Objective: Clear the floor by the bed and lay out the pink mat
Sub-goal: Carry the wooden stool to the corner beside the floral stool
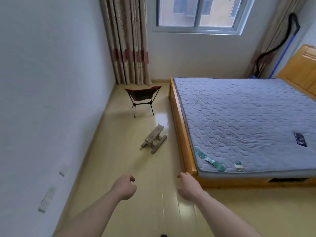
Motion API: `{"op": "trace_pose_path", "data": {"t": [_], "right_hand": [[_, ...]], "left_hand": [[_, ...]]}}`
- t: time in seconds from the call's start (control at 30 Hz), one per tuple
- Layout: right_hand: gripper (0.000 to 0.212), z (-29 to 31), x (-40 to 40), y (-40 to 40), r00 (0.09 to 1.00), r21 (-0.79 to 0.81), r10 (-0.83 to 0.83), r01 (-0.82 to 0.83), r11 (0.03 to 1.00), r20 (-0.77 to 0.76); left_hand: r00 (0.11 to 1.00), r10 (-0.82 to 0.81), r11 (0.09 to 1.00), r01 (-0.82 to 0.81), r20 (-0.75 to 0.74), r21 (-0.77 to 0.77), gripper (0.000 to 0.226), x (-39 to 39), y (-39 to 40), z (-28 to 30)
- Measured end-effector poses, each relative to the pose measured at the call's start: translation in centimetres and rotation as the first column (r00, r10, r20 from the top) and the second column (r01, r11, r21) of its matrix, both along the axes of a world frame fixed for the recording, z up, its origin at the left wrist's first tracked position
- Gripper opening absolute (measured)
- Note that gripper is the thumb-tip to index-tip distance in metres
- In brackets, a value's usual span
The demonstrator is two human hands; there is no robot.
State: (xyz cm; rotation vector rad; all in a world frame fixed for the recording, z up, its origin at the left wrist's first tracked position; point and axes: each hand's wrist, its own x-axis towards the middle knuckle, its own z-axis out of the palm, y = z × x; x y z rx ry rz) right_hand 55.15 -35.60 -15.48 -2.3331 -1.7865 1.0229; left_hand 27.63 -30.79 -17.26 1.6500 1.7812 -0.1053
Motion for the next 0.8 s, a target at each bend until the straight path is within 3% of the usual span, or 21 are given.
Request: {"op": "trace_pose_path", "data": {"t": [0.23, 0.47, 0.8], "right_hand": [[0.056, 0.8, 1.0, 14.8, 0.987, -0.002, 0.158, -0.158, 0.987, -0.003], [0.056, 1.8, -4.0, 27.7, 0.953, 0.033, 0.303, -0.303, 0.953, -0.001], [0.059, 1.0, -8.1, 44.7, 0.951, 0.011, 0.308, -0.308, 0.951, 0.021]], "left_hand": [[0.99, 0.138, 0.99, -0.137, -0.004, 0.013, 0.048, -2.0, 9.9, 1.2], [0.965, 0.264, 0.964, -0.264, -0.005, -0.026, 0.049, -6.4, 17.8, 0.4], [0.967, 0.254, 0.965, -0.253, 0.011, -0.073, 0.05, -10.1, 36.2, -1.7]]}}
